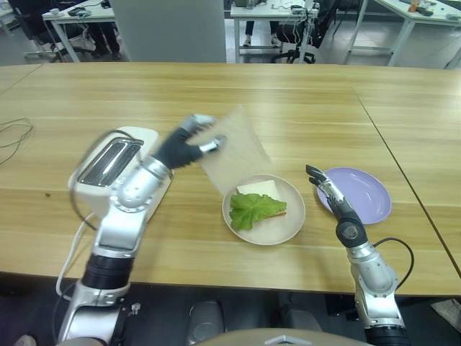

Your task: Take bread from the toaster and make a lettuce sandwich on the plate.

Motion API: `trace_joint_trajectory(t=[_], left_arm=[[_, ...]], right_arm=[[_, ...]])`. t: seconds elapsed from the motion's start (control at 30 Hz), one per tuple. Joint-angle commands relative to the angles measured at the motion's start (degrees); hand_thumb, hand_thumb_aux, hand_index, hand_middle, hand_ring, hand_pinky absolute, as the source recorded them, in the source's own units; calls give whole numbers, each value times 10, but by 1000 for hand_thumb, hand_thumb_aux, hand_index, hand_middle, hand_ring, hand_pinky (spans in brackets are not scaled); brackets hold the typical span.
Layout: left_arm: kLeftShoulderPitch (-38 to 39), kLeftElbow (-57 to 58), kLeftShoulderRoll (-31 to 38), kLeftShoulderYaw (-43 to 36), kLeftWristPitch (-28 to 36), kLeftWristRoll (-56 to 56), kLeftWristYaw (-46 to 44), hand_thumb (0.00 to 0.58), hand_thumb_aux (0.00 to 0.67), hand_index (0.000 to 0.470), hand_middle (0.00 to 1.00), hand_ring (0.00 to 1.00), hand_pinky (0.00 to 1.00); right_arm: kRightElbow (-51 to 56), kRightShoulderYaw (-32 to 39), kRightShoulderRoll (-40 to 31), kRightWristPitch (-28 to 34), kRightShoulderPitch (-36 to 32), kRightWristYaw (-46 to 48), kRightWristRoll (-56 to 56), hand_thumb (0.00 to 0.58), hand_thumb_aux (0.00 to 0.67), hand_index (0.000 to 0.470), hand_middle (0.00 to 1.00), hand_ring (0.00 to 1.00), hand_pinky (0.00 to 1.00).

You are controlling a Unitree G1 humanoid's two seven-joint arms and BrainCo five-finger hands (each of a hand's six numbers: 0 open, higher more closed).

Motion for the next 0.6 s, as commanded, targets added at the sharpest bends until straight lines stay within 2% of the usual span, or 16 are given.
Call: trace_joint_trajectory(t=[0.03,0.23,0.4,0.6], left_arm=[[-20,89,-21,-59,9,26,-50,580,670,460,1000,1000,1000],[-109,294,-78,-111,-38,85,-56,580,670,460,1000,1000,1000],[-176,437,-105,-107,-95,121,-23,580,670,460,1000,1000,1000],[-222,518,-121,-97,-138,131,-11,580,670,460,1000,1000,1000]], right_arm=[[-5,-4,-17,-26,4,-24,-54,0,0,0,0,0,0],[12,5,-40,-33,-3,-65,-144,0,0,0,0,0,0],[27,28,-53,-25,-11,-90,-202,0,0,0,0,0,0],[55,63,-70,-6,-25,-116,-260,0,0,0,0,0,0]])
